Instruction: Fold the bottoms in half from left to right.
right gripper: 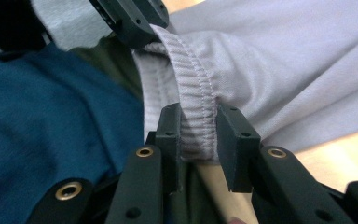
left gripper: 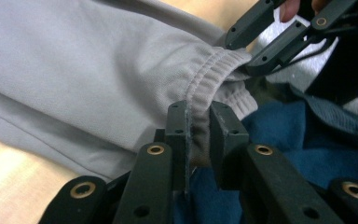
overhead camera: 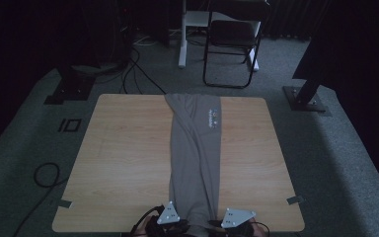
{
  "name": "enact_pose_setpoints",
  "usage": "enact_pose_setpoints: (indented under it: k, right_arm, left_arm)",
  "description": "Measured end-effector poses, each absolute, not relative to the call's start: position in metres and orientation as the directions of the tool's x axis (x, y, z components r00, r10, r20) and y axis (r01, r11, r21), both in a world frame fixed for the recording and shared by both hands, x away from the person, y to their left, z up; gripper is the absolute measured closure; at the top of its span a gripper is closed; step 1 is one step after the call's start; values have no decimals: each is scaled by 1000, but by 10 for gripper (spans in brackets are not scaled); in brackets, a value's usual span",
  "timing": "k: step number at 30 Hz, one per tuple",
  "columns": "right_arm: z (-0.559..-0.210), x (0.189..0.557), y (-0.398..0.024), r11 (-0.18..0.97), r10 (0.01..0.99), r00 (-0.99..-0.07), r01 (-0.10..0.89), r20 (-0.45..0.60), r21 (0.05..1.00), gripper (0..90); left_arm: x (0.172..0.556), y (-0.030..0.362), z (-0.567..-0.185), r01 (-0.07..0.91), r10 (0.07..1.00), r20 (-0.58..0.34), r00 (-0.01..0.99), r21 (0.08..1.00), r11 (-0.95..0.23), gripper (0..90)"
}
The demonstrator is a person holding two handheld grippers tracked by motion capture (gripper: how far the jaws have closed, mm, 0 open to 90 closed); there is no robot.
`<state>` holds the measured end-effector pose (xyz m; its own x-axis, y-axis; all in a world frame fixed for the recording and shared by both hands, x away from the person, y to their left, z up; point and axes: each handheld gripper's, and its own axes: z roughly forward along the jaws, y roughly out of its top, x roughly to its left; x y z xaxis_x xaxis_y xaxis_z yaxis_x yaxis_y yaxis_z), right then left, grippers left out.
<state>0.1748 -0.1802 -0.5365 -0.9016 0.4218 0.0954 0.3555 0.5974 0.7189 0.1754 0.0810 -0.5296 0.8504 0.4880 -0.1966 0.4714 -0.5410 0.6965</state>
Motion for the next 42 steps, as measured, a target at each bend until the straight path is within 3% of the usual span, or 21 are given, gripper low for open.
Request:
enact_pose_setpoints:
  k: [2,4,8,24,35,42]
  right_arm:
    - [-540,175,-179,614,413,-905,358,100,704,677]
    - [-541,176,-178,605,410,-906,357,106,711,579]
    - [-535,184,-181,549,450,-885,379,119,744,510]
    - [-533,274,-165,455,661,-750,423,21,783,502]
    - [-540,330,-135,486,740,-665,421,-104,766,471]
    - [-551,361,-136,493,782,-608,470,-137,732,464]
  left_arm:
    - [177,83,-530,474,493,-202,846,707,-525,697]
    - [180,86,-528,472,496,-203,844,722,-506,640]
    - [191,93,-520,462,524,-182,832,750,-473,589]
    - [291,102,-539,505,755,-69,652,782,-366,564]
    - [326,97,-547,535,791,-41,611,758,-374,539]
    - [331,93,-555,548,796,-30,605,741,-388,545]
